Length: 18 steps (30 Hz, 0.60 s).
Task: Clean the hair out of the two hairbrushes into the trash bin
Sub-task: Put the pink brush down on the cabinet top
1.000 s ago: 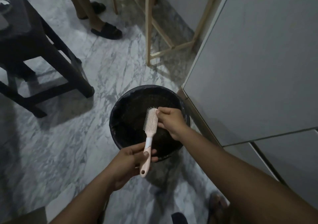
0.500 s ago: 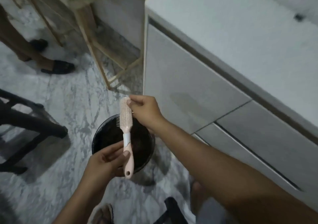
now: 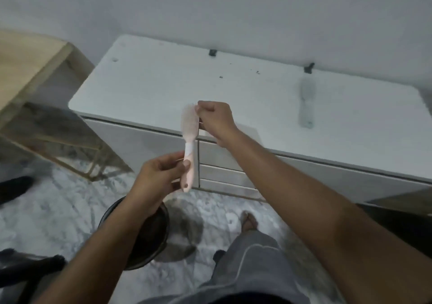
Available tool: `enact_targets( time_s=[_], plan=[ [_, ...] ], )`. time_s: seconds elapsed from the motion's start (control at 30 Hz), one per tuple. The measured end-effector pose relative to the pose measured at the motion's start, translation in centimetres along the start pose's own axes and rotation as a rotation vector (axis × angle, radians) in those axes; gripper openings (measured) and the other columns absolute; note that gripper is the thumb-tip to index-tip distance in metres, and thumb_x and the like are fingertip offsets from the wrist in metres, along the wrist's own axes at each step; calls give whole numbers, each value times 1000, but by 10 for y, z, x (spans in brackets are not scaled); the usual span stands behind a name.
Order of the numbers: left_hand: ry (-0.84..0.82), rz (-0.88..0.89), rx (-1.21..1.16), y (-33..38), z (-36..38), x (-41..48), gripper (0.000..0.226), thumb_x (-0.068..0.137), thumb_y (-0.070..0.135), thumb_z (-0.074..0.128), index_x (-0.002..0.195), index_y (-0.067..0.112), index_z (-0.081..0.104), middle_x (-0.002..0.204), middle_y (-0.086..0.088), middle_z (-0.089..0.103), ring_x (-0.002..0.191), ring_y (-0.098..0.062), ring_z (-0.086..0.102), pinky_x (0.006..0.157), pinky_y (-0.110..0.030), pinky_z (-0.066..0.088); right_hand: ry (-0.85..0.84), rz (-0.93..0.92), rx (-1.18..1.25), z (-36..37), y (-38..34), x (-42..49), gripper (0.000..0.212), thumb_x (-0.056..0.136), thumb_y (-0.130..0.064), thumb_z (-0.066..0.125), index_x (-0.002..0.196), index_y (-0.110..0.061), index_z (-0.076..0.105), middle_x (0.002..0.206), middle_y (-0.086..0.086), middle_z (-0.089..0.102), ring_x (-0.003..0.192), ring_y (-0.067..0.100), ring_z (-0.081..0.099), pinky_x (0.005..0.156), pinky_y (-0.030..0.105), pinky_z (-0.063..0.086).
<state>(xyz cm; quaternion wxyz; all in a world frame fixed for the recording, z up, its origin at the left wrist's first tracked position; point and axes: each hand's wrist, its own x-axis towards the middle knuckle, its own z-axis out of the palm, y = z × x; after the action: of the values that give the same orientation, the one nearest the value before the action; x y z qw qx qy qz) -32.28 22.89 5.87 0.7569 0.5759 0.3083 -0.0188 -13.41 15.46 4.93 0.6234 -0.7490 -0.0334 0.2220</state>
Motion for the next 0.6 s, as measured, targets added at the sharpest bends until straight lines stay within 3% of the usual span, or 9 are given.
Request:
enact_targets(
  time_s=[0.1,0.13,0.2,0.27,0.33,0.37,0.43,0.47,0.6],
  plan=[
    [-31,-11,30,9,61,33,23,90,3,67,112,8,73,93,-4,78,74,-14,72,61,-30,57,62,10,-1,-67,-5,23,31,86,-7,61,106,15,53,118,39,54,110,54,55,84,71,49],
    [-38,-16,51,11,81,44,25,89,4,69,114,8,72,96,-4,78,79,-16,73,65,-32,58,67,12,-2,-87,-6,33,30,84,-7,61,105,13,54,116,38,57,107,54,59,86,71,48],
    [-45,-29,114,15,118,66,29,89,6,71,118,9,72,105,-6,78,91,-22,74,73,-37,59,76,31,-9,-126,-2,56,19,82,-10,61,95,5,64,99,32,66,84,33,68,90,67,49],
    [-41,-36,168,20,154,87,31,89,7,72,120,9,71,110,-8,77,97,-25,74,77,-41,61,89,46,-27,-161,4,82,18,79,-12,59,86,4,60,82,28,59,75,17,53,92,66,49],
    [-20,-39,219,24,187,106,31,88,6,73,120,9,71,112,-9,76,98,-25,74,81,-46,62,110,65,-62,-190,5,100,12,77,-10,54,71,0,54,65,7,46,69,16,43,84,47,58],
    [-12,-36,248,26,202,116,31,88,6,73,119,9,71,112,-9,76,98,-25,74,82,-48,62,118,78,-71,-203,-1,104,16,76,-7,51,61,-6,47,61,-1,37,66,16,37,72,35,51],
    [-7,-23,306,28,224,137,29,87,7,73,116,11,74,110,-6,77,96,-25,74,82,-52,61,126,85,-93,-224,-10,114,34,77,1,47,51,-17,33,53,-11,24,61,17,26,61,32,28],
    [-7,-17,330,30,234,146,28,87,8,73,114,13,75,109,-4,77,96,-24,75,82,-52,61,136,97,-116,-233,-11,120,40,77,4,45,50,-20,29,51,-12,22,59,16,23,60,31,24],
    [-12,-7,447,37,262,179,25,88,10,71,111,18,76,105,0,78,87,-15,74,72,-30,58,180,139,-173,-260,-7,146,47,85,0,59,53,-21,33,45,-15,32,51,10,31,51,21,28]
  ],
)
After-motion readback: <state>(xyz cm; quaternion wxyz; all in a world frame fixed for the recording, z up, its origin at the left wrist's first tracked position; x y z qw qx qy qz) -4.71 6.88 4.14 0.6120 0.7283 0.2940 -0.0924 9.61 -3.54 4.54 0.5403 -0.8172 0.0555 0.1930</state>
